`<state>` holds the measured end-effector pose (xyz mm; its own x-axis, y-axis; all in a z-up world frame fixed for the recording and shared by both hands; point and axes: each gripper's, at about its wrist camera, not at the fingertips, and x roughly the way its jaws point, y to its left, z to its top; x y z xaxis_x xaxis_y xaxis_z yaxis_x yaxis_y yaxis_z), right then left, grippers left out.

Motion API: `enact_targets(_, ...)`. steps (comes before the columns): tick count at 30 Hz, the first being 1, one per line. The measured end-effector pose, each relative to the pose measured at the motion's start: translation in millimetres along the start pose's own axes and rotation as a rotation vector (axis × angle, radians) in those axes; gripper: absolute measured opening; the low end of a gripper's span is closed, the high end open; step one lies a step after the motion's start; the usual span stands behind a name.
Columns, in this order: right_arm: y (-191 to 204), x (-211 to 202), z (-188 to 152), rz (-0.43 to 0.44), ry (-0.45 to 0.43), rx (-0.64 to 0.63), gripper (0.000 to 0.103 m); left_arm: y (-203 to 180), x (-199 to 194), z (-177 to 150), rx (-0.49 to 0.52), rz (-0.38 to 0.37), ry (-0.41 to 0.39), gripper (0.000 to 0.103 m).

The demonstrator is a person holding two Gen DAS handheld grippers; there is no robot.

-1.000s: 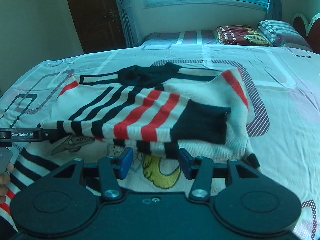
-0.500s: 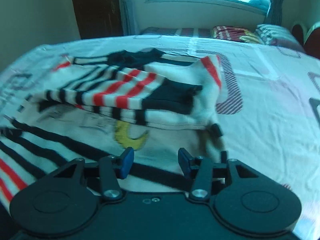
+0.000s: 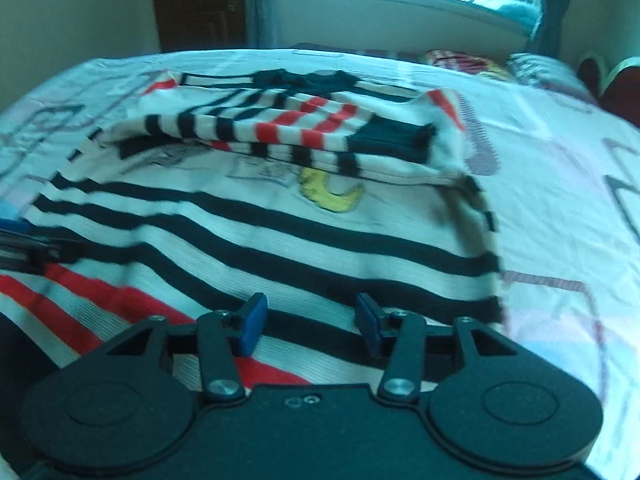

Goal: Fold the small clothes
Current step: 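Fold the sweater side over the body with both tools and release, then move both tools to the black hem of the sweater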

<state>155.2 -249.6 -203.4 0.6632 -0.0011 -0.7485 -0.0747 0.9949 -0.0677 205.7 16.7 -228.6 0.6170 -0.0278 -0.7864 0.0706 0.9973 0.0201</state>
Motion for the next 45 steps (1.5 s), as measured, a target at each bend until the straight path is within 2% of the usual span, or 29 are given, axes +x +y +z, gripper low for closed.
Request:
enact_targets(4,-7.2,-12.7,-11.3,-0.067,0.012,0.054,0.050,8.5,-6.1,-6.2,0.022,-0.014,0.002,0.103)
enact_targets(9,-4.9,-31.0,-26.2,-0.109,0.021,0.115,0.051,13.2,-19.8,-16.3,0.053,-0.026,-0.003,0.103)
enact_targets(12,0.3,-53.0,-33.2,-0.085,-0.019,0.159,0.051,21.4,-32.3,-23.7,0.034,-0.045,-0.006,0.103)
enact_targets(17,25.1,-80.2,-43.7,-0.007,-0.053,0.158,0.051,31.5,-56.4,-43.0,0.012,-0.129,-0.012,0.103)
enact_targets(22,57.2,-77.6,-57.4,0.047,-0.023,0.095,0.050,28.1,-53.2,-67.2,0.072,-0.112,0.020,0.103)
enact_targets(24,61.3,-69.5,-65.3,0.024,0.020,0.073,0.050,34.8,-53.7,-76.0,0.070,-0.113,0.000,0.103)
enact_targets(30,47.0,-79.4,-81.2,-0.032,0.015,0.092,0.050,49.1,-62.4,-81.7,0.056,-0.107,0.019,0.103)
enact_targets(33,37.8,-88.8,-85.3,-0.031,0.008,0.133,0.054,54.7,-66.2,-84.8,0.031,-0.110,0.038,0.103)
enact_targets(40,15.1,-100.1,-86.9,-0.089,-0.014,0.210,0.068,56.4,-67.0,-84.3,0.015,-0.111,0.068,0.103)
enact_targets(43,4.2,-96.3,-90.6,-0.097,0.010,0.257,0.070,57.6,-66.8,-84.5,0.017,-0.118,0.069,0.103)
enact_targets(45,-2.0,-90.4,-95.9,-0.082,0.044,0.302,0.077,58.4,-66.4,-84.6,0.014,-0.122,0.070,0.103)
